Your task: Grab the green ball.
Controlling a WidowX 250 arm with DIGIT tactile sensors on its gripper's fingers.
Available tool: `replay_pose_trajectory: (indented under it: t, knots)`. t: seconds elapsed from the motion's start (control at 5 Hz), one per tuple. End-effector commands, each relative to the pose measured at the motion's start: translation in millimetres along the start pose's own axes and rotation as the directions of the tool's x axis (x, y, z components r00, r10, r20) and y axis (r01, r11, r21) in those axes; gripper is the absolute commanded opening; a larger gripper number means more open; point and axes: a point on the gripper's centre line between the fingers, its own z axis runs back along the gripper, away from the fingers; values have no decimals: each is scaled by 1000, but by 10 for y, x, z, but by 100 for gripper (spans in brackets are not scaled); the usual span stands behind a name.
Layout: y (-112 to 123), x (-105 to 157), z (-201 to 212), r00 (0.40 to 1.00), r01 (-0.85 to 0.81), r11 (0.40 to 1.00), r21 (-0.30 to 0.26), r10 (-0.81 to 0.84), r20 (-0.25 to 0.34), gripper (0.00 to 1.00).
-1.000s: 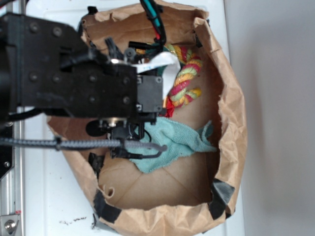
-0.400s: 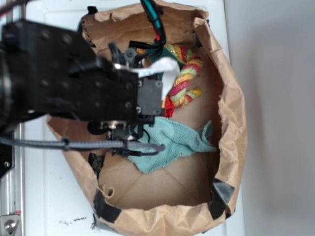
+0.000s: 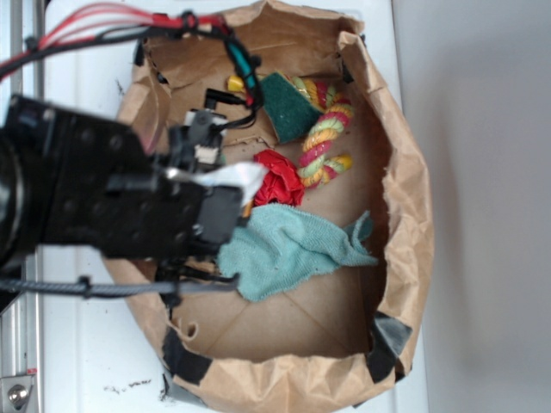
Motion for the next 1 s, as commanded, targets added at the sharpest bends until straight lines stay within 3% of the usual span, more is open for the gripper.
replay_pose_trajectory:
  t: [0.0, 0.2, 0.8]
  knots:
    - [-4, -83, -23, 999, 48, 999, 14, -48, -7, 58]
    - [4, -58, -18, 1000, 26, 1000, 7, -26, -7, 0]
    - [55, -5, 25, 1000, -22, 999, -26, 22, -13, 0]
